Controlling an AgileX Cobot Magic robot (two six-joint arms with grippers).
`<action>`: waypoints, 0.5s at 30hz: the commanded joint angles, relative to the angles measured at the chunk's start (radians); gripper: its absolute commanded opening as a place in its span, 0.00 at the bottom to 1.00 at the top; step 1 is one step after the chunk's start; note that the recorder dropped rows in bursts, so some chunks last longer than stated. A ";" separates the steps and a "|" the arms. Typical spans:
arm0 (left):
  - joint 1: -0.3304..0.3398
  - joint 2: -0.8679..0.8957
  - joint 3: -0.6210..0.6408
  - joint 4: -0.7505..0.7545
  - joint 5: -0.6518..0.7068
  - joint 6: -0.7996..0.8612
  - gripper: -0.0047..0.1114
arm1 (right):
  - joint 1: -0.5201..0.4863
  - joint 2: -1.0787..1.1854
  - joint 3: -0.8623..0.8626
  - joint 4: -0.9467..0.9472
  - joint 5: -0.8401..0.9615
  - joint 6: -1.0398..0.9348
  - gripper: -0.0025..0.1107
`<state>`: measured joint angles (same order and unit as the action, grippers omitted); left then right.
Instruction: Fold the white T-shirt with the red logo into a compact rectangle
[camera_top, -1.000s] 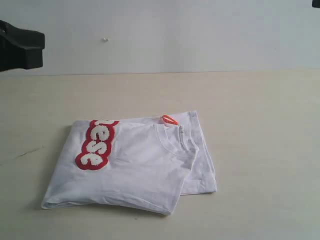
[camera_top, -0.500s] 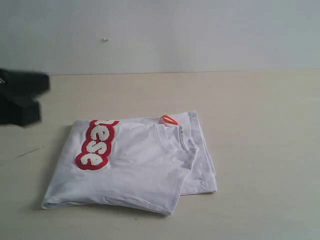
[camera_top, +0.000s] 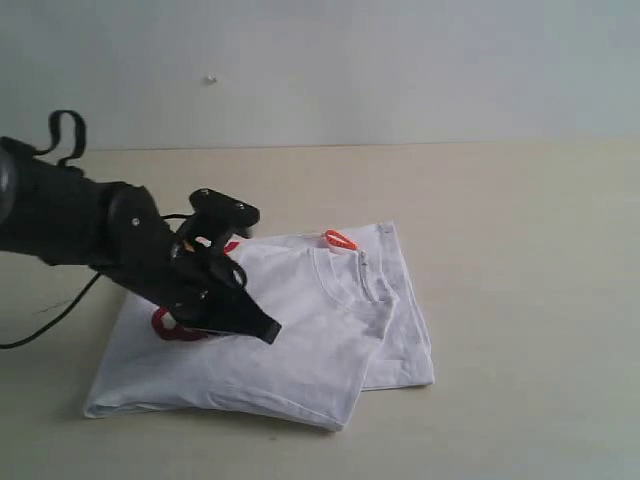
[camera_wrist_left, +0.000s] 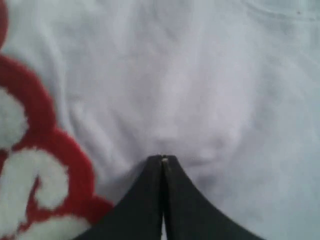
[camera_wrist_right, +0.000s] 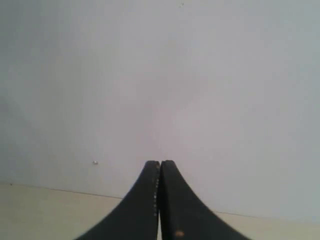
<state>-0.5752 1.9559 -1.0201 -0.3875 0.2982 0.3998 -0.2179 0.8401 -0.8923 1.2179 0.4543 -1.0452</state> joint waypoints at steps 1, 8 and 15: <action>-0.001 0.132 -0.199 0.017 0.092 0.015 0.04 | -0.003 -0.001 0.003 0.012 -0.001 -0.024 0.02; -0.003 0.260 -0.403 0.007 0.149 0.016 0.04 | -0.003 -0.001 0.003 0.031 0.001 -0.028 0.02; -0.005 0.110 -0.384 -0.027 0.163 0.075 0.04 | -0.003 -0.028 0.003 0.031 0.003 -0.052 0.02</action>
<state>-0.5752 2.1518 -1.4191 -0.3844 0.4713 0.4457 -0.2179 0.8362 -0.8923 1.2427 0.4543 -1.0805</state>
